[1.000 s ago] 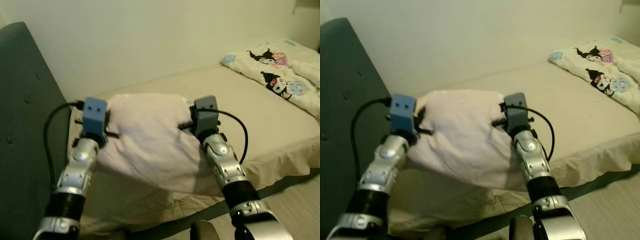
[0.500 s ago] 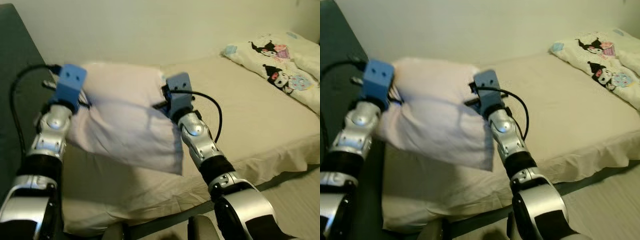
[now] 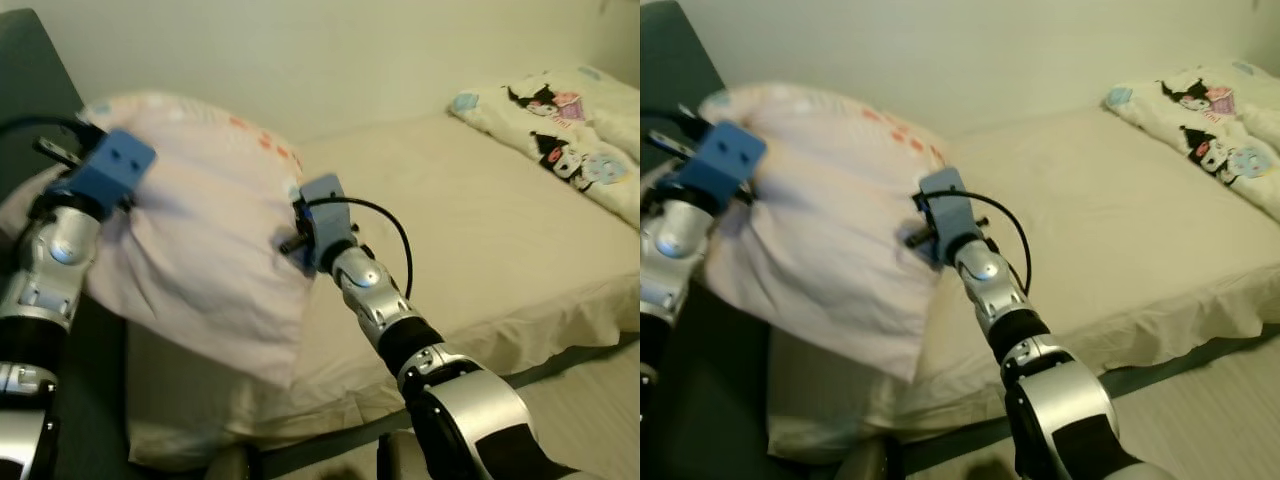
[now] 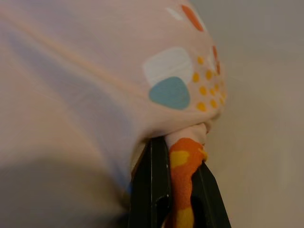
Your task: Clean up the room
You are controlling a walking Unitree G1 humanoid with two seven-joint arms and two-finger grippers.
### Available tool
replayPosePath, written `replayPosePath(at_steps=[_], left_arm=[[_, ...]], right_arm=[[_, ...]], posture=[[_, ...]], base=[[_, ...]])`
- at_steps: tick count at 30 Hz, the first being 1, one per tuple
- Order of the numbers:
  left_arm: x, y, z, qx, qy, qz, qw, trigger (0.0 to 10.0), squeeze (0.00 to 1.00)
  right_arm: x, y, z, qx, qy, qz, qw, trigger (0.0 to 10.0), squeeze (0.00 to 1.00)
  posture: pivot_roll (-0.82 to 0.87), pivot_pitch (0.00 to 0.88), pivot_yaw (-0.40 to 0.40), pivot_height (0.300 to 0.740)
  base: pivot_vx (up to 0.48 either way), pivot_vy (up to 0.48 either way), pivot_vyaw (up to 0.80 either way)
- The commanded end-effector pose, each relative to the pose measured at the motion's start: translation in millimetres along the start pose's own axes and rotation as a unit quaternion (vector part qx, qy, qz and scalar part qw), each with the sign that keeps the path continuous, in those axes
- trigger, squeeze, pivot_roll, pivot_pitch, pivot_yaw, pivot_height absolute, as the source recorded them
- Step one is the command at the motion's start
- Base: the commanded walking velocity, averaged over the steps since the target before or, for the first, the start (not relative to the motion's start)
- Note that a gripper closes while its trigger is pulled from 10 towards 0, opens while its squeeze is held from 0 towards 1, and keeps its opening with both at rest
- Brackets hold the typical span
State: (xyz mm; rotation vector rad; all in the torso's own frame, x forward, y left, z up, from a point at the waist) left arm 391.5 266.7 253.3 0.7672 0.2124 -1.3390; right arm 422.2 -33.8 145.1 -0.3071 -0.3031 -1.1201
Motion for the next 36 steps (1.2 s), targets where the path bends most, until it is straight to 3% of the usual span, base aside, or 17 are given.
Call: replayPosePath(at_steps=[1,2,3,5,6,9,10,12,15,21,23,25,26,28,33,35,36], left_arm=[[-28.1,-6.1,0,-0.007,-0.007,0.067,0.998,10.0,0.0],[-12.7,-12.0,-5,-0.018,-0.022,0.052,0.998,10.0,0.0],[-12.7,-12.0,-5,-0.018,-0.022,0.052,0.998,10.0,0.0],[13.9,-22.6,-14,-0.035,-0.052,0.029,0.998,10.0,0.0],[13.9,-22.6,-14,-0.035,-0.052,0.029,0.998,10.0,0.0],[42.8,-32.7,-22,-0.049,-0.088,0.009,0.995,10.0,0.0],[42.8,-32.7,-22,-0.049,-0.088,0.009,0.995,10.0,0.0],[61.7,-38.3,-26,-0.058,-0.113,-0.001,0.992,10.0,0.0],[64.1,-34.6,-22,-0.052,-0.12,-0.001,0.991,10.0,0.0],[46.5,-24.1,-4,-0.026,-0.108,0.005,0.994,10.0,0.0],[30.4,-22.3,4,-0.018,-0.093,0.012,0.995,10.0,0.0],[10.0,-24.5,12,-0.008,-0.074,0.028,0.997,10.0,0.0],[10.0,-24.5,12,-0.008,-0.074,0.028,0.997,10.0,0.0],[-10.9,-30.8,23,0.014,-0.056,0.059,0.997,10.0,0.0],[-29.8,-39.9,33,0.043,-0.009,0.092,0.995,10.0,0.0],[-54.1,-47.8,39,0.061,0.031,0.139,0.988,10.0,0.0],[-54.1,-47.8,39,0.061,0.031,0.139,0.988,10.0,0.0]], right_arm=[[18.6,-20.3,-63,-0.112,0.062,-0.043,0.991,10.0,0.0],[17.8,-22.5,-68,-0.119,0.068,-0.04,0.99,10.0,0.0],[17.8,-22.5,-68,-0.119,0.068,-0.04,0.99,10.0,0.0],[16.4,-24.6,-73,-0.126,0.066,-0.032,0.989,10.0,0.0],[16.4,-24.6,-73,-0.126,0.066,-0.032,0.989,10.0,0.0],[18.1,-26.4,-76,-0.133,0.035,-0.03,0.99,10.0,0.0],[18.1,-26.4,-76,-0.133,0.035,-0.03,0.99,10.0,0.0],[19.4,-28.0,-79,-0.138,0.003,-0.026,0.99,10.0,0.0],[23.3,-27.2,-77,-0.136,-0.01,-0.031,0.99,10.0,0.0],[25.0,-14.4,-46,-0.08,0.023,-0.033,0.996,10.0,0.0],[11.4,-4.0,-18,-0.03,0.04,-0.005,0.999,10.0,0.0],[-14.6,3.5,8,0.013,0.025,0.046,0.999,10.0,0.0],[-14.6,3.5,8,0.013,0.025,0.046,0.999,10.0,0.0],[-34.4,5.6,19,0.03,-0.01,0.079,0.996,10.0,0.0],[-39.1,5.7,22,0.038,-0.059,0.082,0.994,10.0,0.0],[-33.6,8.4,34,0.055,-0.073,0.069,0.993,10.0,0.0],[-33.6,8.4,34,0.055,-0.073,0.069,0.993,10.0,0.0]], posture=[[0.08,0.148,0.036,0.61],[0.09,0.157,0.031,0.61],[0.09,0.157,0.031,0.61],[0.09,0.169,0.018,0.61],[0.09,0.169,0.018,0.61],[0.1,0.182,0.006,0.61],[0.1,0.182,0.006,0.61],[0.1,0.2,-0.007,0.61],[0.1,0.222,-0.016,0.61],[0.13,0.238,-0.033,0.61],[0.15,0.252,-0.043,0.61],[0.17,0.252,-0.05,0.61],[0.17,0.252,-0.05,0.61],[0.18,0.256,-0.057,0.61],[0.18,0.256,-0.057,0.61],[0.2,0.253,-0.072,0.61],[0.2,0.253,-0.072,0.61]], base=[[0.0,0.0,0.0],[0.0,0.0,0.0],[0.0,0.0,0.0],[0.0,0.0,0.0],[0.0,0.0,0.0],[0.0,0.0,0.0],[0.0,0.0,0.0],[0.0,0.0,0.0],[0.0,0.0,0.0],[0.0,0.0,0.0],[0.0,0.0,0.0],[0.0,0.0,0.0],[0.0,0.0,0.0],[0.0,0.0,0.0],[0.0,0.0,0.0],[0.0,0.0,0.0],[0.0,0.0,0.0]])
Point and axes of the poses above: a point about 5 cm out from each wrist's last joint towards the gripper, its own y axis pointing out of the wrist towards the gripper, its own z axis along the axis of the wrist's last joint, x = y × z, the point moved 4 cm from there along y, pointing out of the wrist towards the gripper, and after that the axes turned 15 degrees about -y, right-handed, at the moved point
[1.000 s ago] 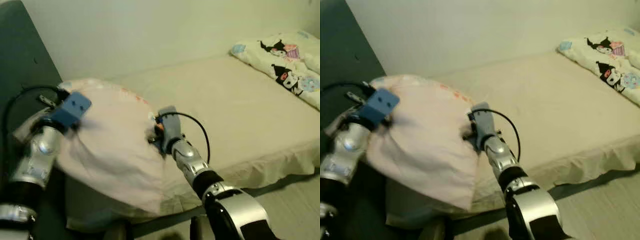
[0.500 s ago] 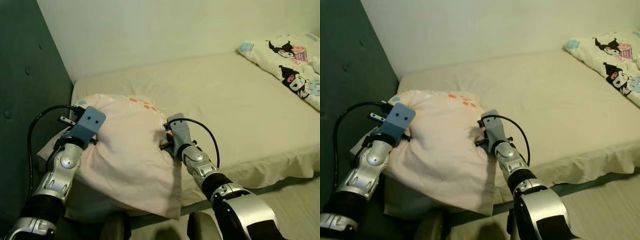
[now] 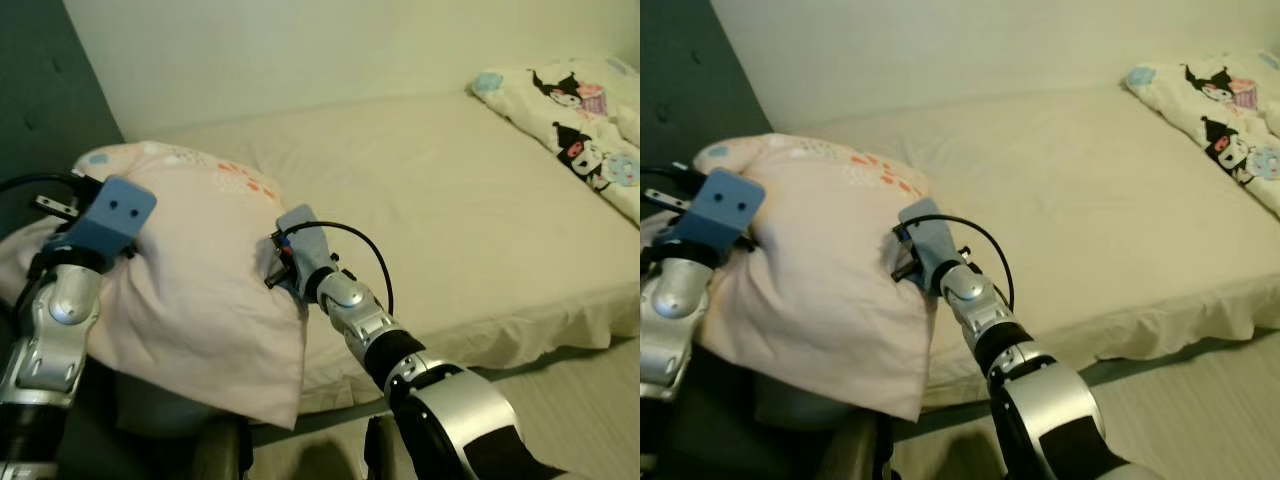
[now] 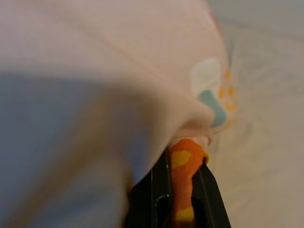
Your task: Clean up the room
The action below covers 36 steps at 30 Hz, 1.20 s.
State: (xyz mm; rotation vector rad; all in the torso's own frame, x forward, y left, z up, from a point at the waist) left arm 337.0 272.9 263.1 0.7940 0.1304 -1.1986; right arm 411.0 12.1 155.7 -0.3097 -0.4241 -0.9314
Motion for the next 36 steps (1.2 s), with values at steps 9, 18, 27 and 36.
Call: replayPosePath(at_steps=[9,18,27,36], left_arm=[[-52.8,18.9,48,0.08,0.039,0.105,0.99,10.0,0.0],[24.8,-21.7,21,0.008,-0.016,-0.014,1.0,10.0,0.0],[33.4,-26.4,17,-0.014,-0.04,-0.027,0.999,10.0,0.0],[58.4,-47.5,13,-0.053,-0.111,-0.09,0.988,10.0,0.0]], right_arm=[[40.1,13.4,61,0.066,0.08,-0.045,0.994,10.0,0.0],[-17.8,-14.5,-56,-0.143,0.023,0.049,0.988,10.0,0.0],[-16.0,-26.2,-79,-0.177,0.038,0.034,0.983,10.0,0.0],[3.5,-31.9,-87,-0.193,-0.024,0.001,0.981,10.0,0.0]], posture=[[0.2,0.238,-0.073,0.61],[0.21,0.252,-0.075,0.61],[0.21,0.255,-0.069,0.61],[0.21,0.253,-0.074,0.61]], base=[[0.0,0.0,0.0],[0.0,0.0,0.0],[0.0,0.0,0.0],[0.0,0.0,0.0]])
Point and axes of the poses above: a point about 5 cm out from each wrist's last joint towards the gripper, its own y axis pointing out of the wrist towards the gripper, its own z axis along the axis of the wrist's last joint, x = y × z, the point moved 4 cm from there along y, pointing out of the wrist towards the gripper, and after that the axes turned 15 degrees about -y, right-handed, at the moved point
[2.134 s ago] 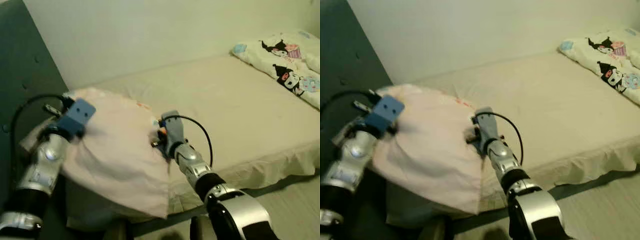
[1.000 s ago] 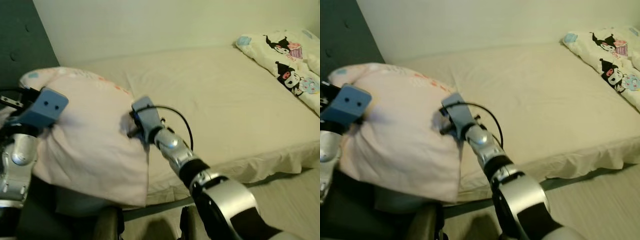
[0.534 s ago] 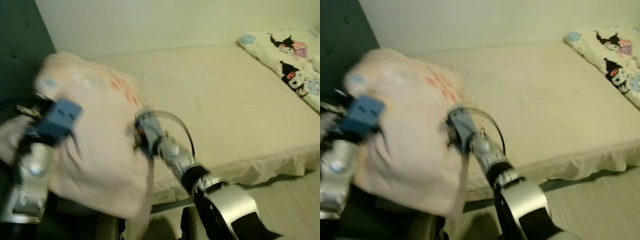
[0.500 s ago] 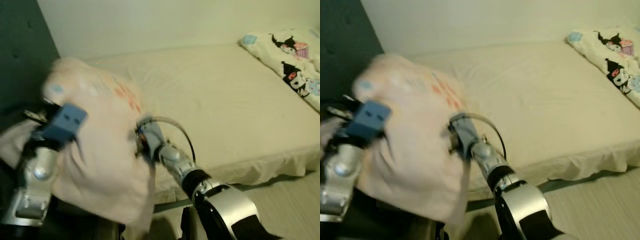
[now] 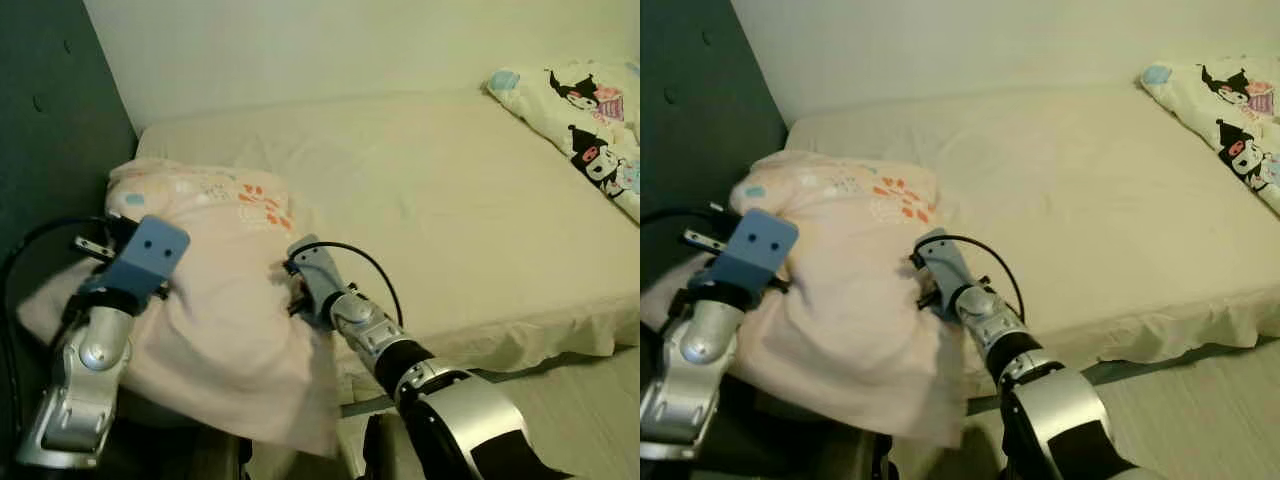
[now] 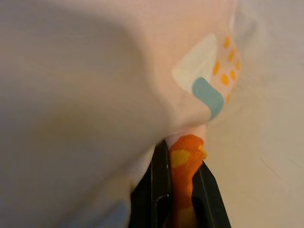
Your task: Clean up the room
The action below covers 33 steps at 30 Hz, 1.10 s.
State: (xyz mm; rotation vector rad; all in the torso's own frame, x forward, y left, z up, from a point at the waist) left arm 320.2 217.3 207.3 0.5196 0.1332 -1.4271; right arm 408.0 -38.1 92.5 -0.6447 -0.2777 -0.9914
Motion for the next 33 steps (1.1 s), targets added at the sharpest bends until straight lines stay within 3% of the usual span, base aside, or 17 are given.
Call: replayPosePath(at_steps=[1,4,5,6,10,11,15,16,19,21,24,28,30,32,33], left_arm=[[0.3,-3.5,17,0.033,-0.008,-0.004,0.999,10.0,0.0],[3.3,-6.7,20,0.044,0.001,-0.006,0.999,10.0,0.0],[3.3,-6.7,20,0.044,0.001,-0.006,0.999,10.0,0.0],[1.5,-6.8,23,0.051,0.006,0.004,0.999,10.0,0.0],[0.6,-4.6,25,0.057,0.005,0.008,0.998,10.0,0.0],[-0.1,-3.4,26,0.057,0.004,0.008,0.998,10.0,0.0],[-0.8,-1.1,27,0.056,0.006,0.008,0.998,10.0,0.0],[0.2,0.4,26,0.053,0.008,0.006,0.999,10.0,0.0],[4.2,2.9,23,0.045,0.011,-0.001,0.999,10.0,0.0],[10.0,3.6,20,0.033,0.005,-0.004,0.999,10.0,0.0],[17.8,1.9,14,0.02,0.001,-0.013,1.0,10.0,0.0],[23.5,1.3,10,0.013,0.011,-0.019,1.0,10.0,0.0],[14.1,6.5,0,0.006,0.061,0.017,0.998,10.0,0.0],[8.1,8.6,-3,0.002,0.073,0.034,0.997,10.0,0.0],[-2.1,9.9,-10,-0.011,0.081,0.056,0.995,10.0,0.0]], right_arm=[[4.5,-2.4,-13,-0.016,-0.012,-0.017,1.0,10.0,0.0],[26.0,-4.5,-8,-0.003,0.006,-0.066,0.998,10.0,0.0],[26.0,-4.5,-8,-0.003,0.006,-0.066,0.998,10.0,0.0],[38.7,-5.7,-1,0.009,0.017,-0.092,0.996,10.0,0.0],[44.1,-6.0,7,0.025,0.025,-0.098,0.995,10.0,0.03],[44.1,-5.9,6,0.024,0.033,-0.098,0.994,10.0,1.0],[44.0,-6.1,4,0.018,0.022,-0.107,0.994,10.0,1.0],[44.4,-6.6,1,0.007,0.005,-0.118,0.993,10.0,0.0],[42.5,-8.5,-17,-0.032,0.006,-0.134,0.99,10.0,0.0],[34.2,-13.1,-41,-0.054,0.051,-0.148,0.986,10.0,0.0],[28.1,-18.4,-58,-0.056,0.09,-0.163,0.981,10.0,0.0],[25.3,-21.8,-66,-0.05,0.107,-0.172,0.978,10.0,0.0],[19.5,-27.0,-74,-0.031,0.113,-0.179,0.977,10.0,0.0],[17.0,-29.1,-77,-0.025,0.112,-0.181,0.977,10.0,0.0],[14.4,-31.3,-79,-0.017,0.113,-0.181,0.977,10.0,0.0]], posture=[[0.21,0.253,-0.074,0.61],[0.21,0.253,-0.074,0.61],[0.21,0.253,-0.074,0.61],[0.21,0.258,-0.074,0.61],[0.21,0.257,-0.074,0.61],[0.21,0.257,-0.074,0.61],[0.21,0.255,-0.073,0.61],[0.21,0.255,-0.073,0.61],[0.2,0.255,-0.072,0.61],[0.19,0.255,-0.058,0.61],[0.18,0.253,-0.052,0.61],[0.18,0.253,-0.052,0.61],[0.16,0.251,-0.037,0.61],[0.16,0.251,-0.037,0.61],[0.15,0.247,-0.028,0.61]], base=[[0.0,0.0,0.0],[0.0,0.0,0.0],[0.0,0.0,0.0],[0.0,0.0,0.0],[0.0,0.0,0.0],[0.0,0.0,0.0],[0.0,0.0,0.0],[0.0,0.0,0.0],[0.0,0.0,0.0],[0.0,0.0,0.0],[0.0,0.0,0.0],[0.0,0.0,0.0],[0.0,0.0,0.0],[0.0,0.0,0.0],[0.0,0.0,0.0]])
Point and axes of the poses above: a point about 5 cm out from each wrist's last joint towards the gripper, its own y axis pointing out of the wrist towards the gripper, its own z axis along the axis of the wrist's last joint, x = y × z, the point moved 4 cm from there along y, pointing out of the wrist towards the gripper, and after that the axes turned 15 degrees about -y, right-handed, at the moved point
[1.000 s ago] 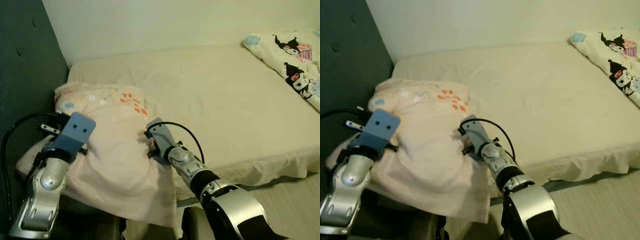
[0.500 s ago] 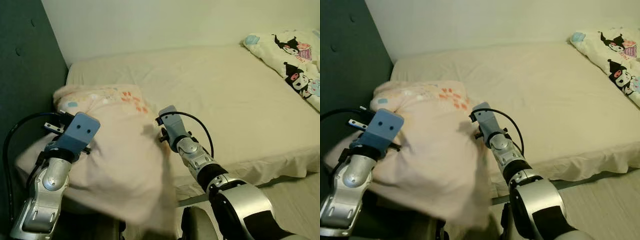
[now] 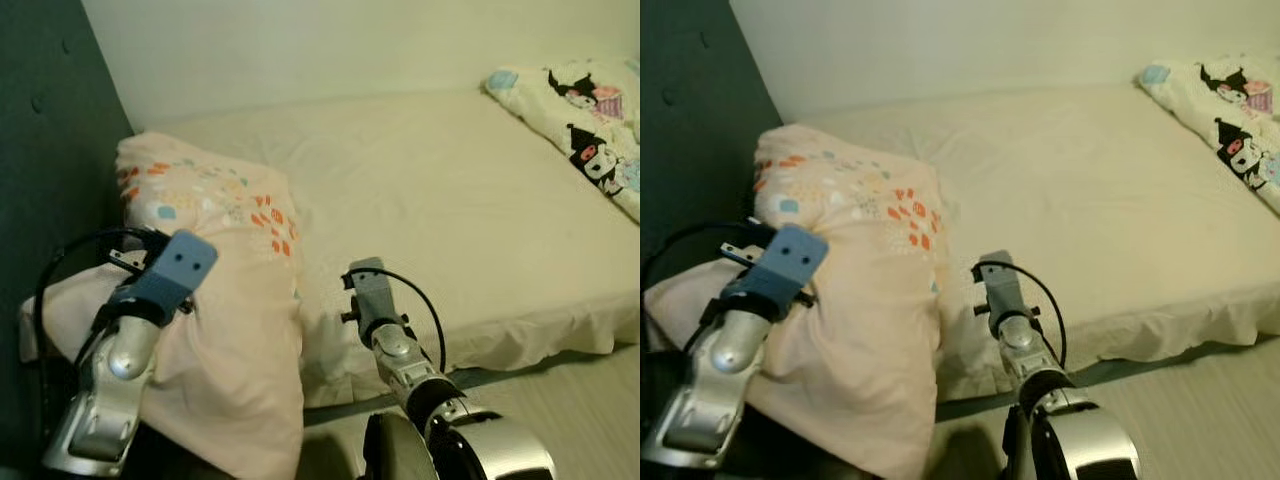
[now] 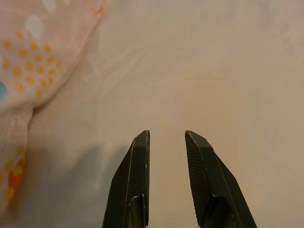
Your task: Clean up the room
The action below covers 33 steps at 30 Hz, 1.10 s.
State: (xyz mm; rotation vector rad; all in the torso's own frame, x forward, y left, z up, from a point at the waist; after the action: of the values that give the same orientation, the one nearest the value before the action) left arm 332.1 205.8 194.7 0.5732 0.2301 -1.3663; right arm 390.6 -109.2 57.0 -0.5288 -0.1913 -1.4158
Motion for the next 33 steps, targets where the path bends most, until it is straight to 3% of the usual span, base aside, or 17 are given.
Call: replayPosePath(at_steps=[1,5,6,7,9,11,14,16,17,18,21,24,29,33], left_arm=[[-30.1,2.4,-18,-0.033,0.014,0.06,0.998,10.0,0.0],[-44.8,-2.3,-41,-0.087,-0.013,0.084,0.993,10.0,0.0],[-52.9,-10.2,-56,-0.123,-0.03,0.099,0.987,10.0,0.0],[-64.1,-27.0,-78,-0.17,-0.042,0.121,0.977,10.0,0.0],[-64.1,-27.0,-78,-0.17,-0.042,0.121,0.977,10.0,0.0],[-71.7,-44.1,-91,-0.198,-0.04,0.134,0.97,10.0,0.0],[-72.4,-53.5,-97,-0.211,-0.039,0.133,0.968,10.0,0.0],[-49.1,-71.5,-98,-0.219,-0.098,0.067,0.968,10.0,0.0],[-49.1,-71.5,-98,-0.219,-0.098,0.067,0.968,10.0,0.0],[-35.2,-77.8,-95,-0.216,-0.121,0.031,0.968,10.0,0.0],[-23.6,-81.9,-92,-0.213,-0.142,0.0,0.967,10.0,0.0],[11.7,-84.7,-86,-0.212,-0.203,-0.047,0.955,10.0,0.0],[27.9,-77.0,-77,-0.203,-0.23,-0.056,0.95,10.0,0.0],[32.1,-73.6,-72,-0.202,-0.25,-0.062,0.945,10.0,0.0]], right_arm=[[-5.4,-7.9,-11,0.011,0.003,0.008,1.0,10.0,0.0],[-4.3,-11.8,-15,0.022,0.002,0.01,1.0,10.0,0.0],[0.5,-13.1,-19,0.022,0.007,0.003,1.0,10.0,0.0],[10.3,-13.4,-18,0.029,0.015,-0.01,0.999,10.0,0.0],[10.3,-13.4,-18,0.029,0.015,-0.01,0.999,10.0,0.0],[19.8,-12.0,-10,0.049,0.02,-0.021,0.998,10.0,0.0],[26.1,-10.3,-1,0.067,0.026,-0.029,0.997,10.0,0.0],[42.2,-4.2,27,0.114,0.023,-0.044,0.992,10.0,0.0],[42.2,-4.2,27,0.114,0.023,-0.044,0.992,10.0,0.0],[47.9,-1.8,36,0.124,0.023,-0.047,0.991,10.0,0.0],[51.1,-0.4,42,0.13,0.024,-0.047,0.99,10.0,0.0],[53.8,3.7,48,0.125,0.022,-0.041,0.991,10.0,0.0],[53.5,5.1,49,0.123,0.018,-0.037,0.992,10.0,0.0],[53.7,5.3,51,0.127,0.016,-0.035,0.991,10.0,0.0]], posture=[[0.14,0.246,-0.019,0.61],[0.14,0.245,-0.018,0.61],[0.13,0.244,-0.011,0.61],[0.13,0.241,-0.007,0.61],[0.13,0.241,-0.007,0.61],[0.12,0.239,0.001,0.61],[0.12,0.238,0.002,0.61],[0.12,0.236,0.0,0.61],[0.12,0.236,0.0,0.61],[0.12,0.233,-0.01,0.61],[0.12,0.233,-0.01,0.61],[0.12,0.23,-0.014,0.61],[0.11,0.224,-0.018,0.61],[0.11,0.221,-0.014,0.61]], base=[[0.0,0.0,0.0],[0.0,0.0,0.0],[0.0,0.0,0.0],[0.0,0.0,0.0],[0.0,0.0,0.0],[0.0,0.0,0.0],[0.0,0.0,0.0],[0.0,0.0,0.0],[0.0,0.0,0.0],[0.0,0.0,0.0],[0.0,0.0,0.0],[0.0,0.0,0.0],[0.0,0.0,0.0],[0.0,0.0,0.0]])
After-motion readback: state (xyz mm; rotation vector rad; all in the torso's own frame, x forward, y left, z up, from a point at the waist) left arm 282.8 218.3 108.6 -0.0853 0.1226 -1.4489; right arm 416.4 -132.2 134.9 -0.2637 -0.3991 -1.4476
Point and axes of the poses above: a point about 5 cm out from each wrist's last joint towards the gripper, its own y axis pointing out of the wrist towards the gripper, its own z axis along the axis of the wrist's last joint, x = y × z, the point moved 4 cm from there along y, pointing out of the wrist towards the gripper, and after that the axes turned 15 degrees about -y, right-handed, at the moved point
